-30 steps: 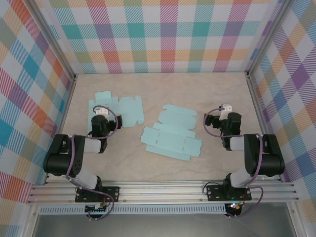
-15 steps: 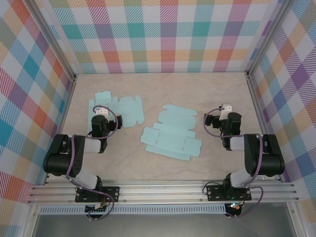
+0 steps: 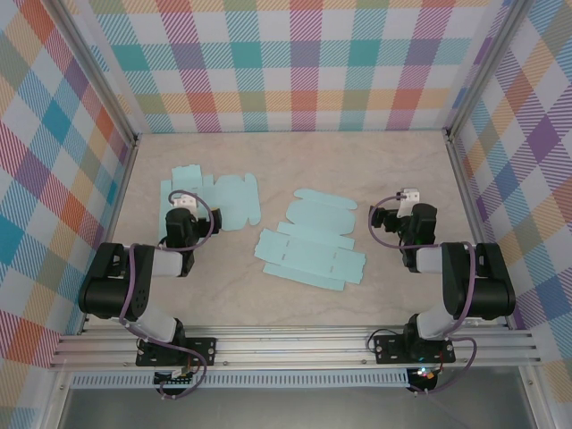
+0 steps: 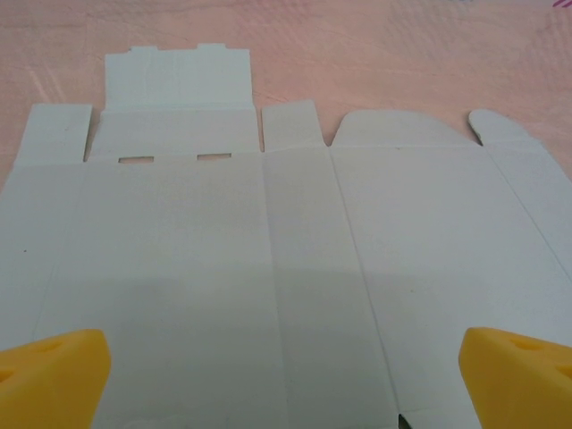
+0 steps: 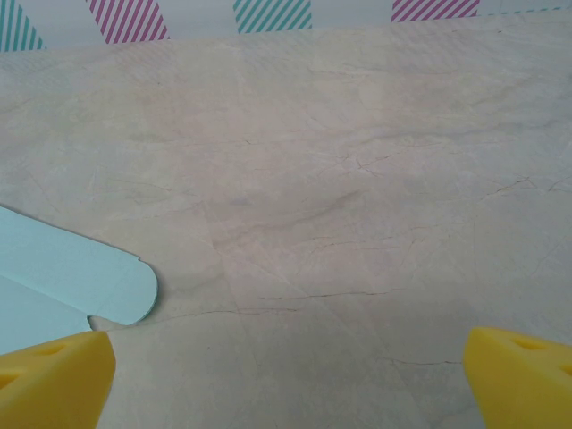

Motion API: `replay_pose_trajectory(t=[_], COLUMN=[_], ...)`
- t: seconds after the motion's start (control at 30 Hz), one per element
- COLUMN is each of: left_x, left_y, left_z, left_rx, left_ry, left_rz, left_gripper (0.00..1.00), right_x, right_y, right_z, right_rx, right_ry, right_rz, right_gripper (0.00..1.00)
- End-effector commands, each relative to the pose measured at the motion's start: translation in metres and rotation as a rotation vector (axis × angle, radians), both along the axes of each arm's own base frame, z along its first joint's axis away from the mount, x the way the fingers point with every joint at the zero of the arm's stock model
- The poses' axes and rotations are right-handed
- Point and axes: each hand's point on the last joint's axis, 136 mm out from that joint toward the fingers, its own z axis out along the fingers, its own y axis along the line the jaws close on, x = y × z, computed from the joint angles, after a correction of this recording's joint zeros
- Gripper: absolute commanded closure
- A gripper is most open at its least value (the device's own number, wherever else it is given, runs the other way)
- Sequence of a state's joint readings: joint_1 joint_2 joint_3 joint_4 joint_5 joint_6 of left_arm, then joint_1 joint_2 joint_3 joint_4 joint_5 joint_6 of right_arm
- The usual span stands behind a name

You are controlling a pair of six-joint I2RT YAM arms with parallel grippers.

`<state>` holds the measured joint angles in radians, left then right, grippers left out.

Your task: Fold the paper box

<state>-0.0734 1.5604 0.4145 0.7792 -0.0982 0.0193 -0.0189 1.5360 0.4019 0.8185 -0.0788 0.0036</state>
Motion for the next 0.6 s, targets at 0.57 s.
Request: replay_pose_trajectory(t=[0.57], left_x=[-0.049], left_y=[-0.021], left_z=[0.093], left_rx=[-0.311], left_ry=[-0.015], left_rz=[0.114], left_gripper=[0.00], right_x=[-0.053], right_y=[-0.039], right_z=[0.071], right_rx=[0.130], right_ry=[0.168], right_rz=[-0.336], right_gripper=[0.00])
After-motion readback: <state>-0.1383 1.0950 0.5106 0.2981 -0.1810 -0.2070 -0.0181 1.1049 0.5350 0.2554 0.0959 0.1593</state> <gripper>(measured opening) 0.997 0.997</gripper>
